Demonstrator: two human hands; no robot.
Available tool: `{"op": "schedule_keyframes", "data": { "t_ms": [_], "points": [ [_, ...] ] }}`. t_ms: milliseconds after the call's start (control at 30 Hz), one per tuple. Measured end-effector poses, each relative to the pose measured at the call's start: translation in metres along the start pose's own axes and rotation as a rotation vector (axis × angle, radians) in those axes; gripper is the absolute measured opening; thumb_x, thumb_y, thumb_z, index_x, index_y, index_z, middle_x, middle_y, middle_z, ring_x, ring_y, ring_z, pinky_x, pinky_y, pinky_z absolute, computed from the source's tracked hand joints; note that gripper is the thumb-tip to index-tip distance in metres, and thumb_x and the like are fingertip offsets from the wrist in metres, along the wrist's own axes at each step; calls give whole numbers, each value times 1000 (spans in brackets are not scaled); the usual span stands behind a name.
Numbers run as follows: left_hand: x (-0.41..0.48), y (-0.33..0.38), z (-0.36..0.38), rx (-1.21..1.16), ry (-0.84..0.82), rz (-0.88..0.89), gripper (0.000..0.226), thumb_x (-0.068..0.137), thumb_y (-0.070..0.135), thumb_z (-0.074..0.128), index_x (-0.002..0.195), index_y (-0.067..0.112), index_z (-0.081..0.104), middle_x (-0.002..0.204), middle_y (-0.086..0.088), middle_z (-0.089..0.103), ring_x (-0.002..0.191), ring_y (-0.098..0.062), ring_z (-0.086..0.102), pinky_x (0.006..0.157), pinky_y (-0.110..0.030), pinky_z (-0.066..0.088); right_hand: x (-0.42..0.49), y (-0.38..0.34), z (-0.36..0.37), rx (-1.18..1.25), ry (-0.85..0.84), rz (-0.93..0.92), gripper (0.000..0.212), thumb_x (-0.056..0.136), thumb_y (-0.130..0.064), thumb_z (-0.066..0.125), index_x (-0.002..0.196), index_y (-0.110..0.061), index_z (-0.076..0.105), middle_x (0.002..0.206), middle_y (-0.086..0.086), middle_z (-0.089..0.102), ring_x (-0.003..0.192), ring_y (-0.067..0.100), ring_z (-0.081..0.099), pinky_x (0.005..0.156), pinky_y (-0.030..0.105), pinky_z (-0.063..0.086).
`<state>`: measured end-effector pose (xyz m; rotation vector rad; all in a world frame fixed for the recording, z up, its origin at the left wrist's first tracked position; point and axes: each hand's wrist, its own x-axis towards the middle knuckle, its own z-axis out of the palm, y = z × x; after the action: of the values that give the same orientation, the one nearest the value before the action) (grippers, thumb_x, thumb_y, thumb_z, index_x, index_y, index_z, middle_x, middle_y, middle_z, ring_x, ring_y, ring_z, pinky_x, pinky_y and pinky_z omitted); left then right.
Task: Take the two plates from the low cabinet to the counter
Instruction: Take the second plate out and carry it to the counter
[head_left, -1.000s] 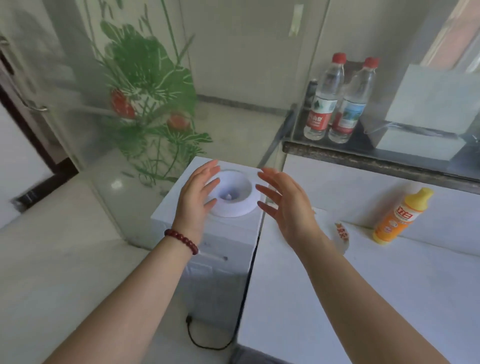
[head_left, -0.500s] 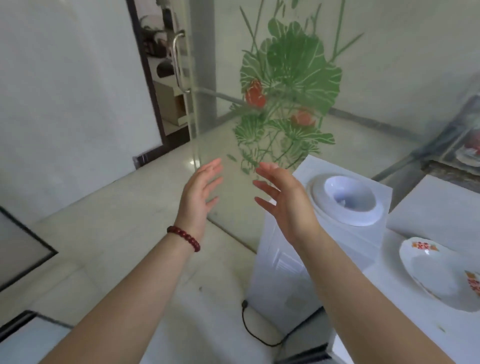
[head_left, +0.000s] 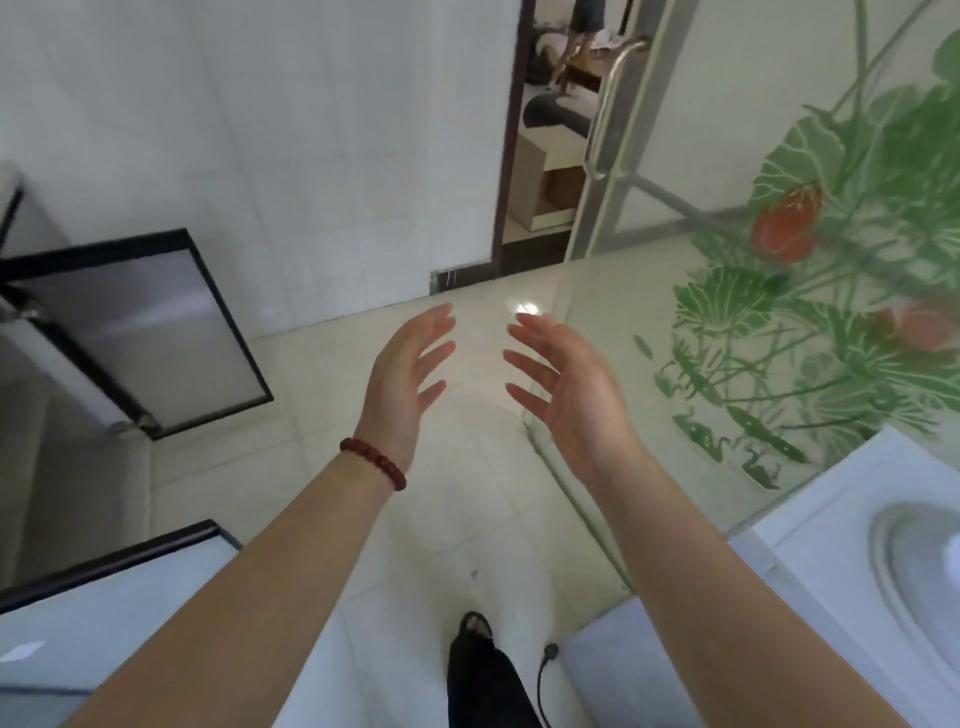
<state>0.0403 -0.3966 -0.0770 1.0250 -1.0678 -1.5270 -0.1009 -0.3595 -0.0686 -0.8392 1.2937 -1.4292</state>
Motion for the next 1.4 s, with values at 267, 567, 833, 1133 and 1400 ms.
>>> {"op": "schedule_keyframes", "data": {
  "t_ms": [267, 567, 833, 1133, 1400],
  "points": [
    [90, 14, -17, -57, 216, 24, 41, 75, 52, 49, 107, 35, 69, 115, 14, 67, 107, -6, 60, 94, -37, 42, 115, -4, 40, -16, -158, 65, 31, 86, -43, 57, 110, -27, 64, 114, -7, 67, 104, 14, 64, 93, 41, 51],
    [147, 13, -58, -61, 456, 39, 32, 79, 49, 48, 99, 39, 71, 107, 18, 69, 98, -2, 64, 93, -37, 45, 194, 8, 89, -7, -381, 148, 33, 78, -45, 61, 105, -26, 69, 109, -8, 71, 101, 13, 66, 92, 41, 51],
    [195, 24, -127, -73, 621, 94, 27, 88, 47, 48, 100, 38, 70, 109, 16, 68, 98, -1, 64, 88, -34, 47, 252, 23, 173, -42, -563, 221, 34, 73, -48, 62, 99, -29, 71, 109, -9, 71, 102, 12, 66, 92, 39, 50],
    [272, 66, -236, -104, 770, 176, 32, 82, 49, 47, 104, 35, 67, 113, 14, 67, 103, -5, 62, 85, -32, 47, 335, 36, 318, -121, -729, 224, 28, 85, -39, 59, 108, -24, 66, 112, -6, 69, 105, 13, 64, 89, 35, 51],
    [292, 103, -328, -136, 928, 205, 38, 77, 47, 43, 105, 35, 65, 120, 9, 63, 111, -9, 58, 100, -39, 41, 365, 53, 441, -164, -884, 293, 30, 85, -38, 60, 109, -21, 67, 109, -6, 70, 102, 12, 65, 87, 35, 52]
  ]
}}
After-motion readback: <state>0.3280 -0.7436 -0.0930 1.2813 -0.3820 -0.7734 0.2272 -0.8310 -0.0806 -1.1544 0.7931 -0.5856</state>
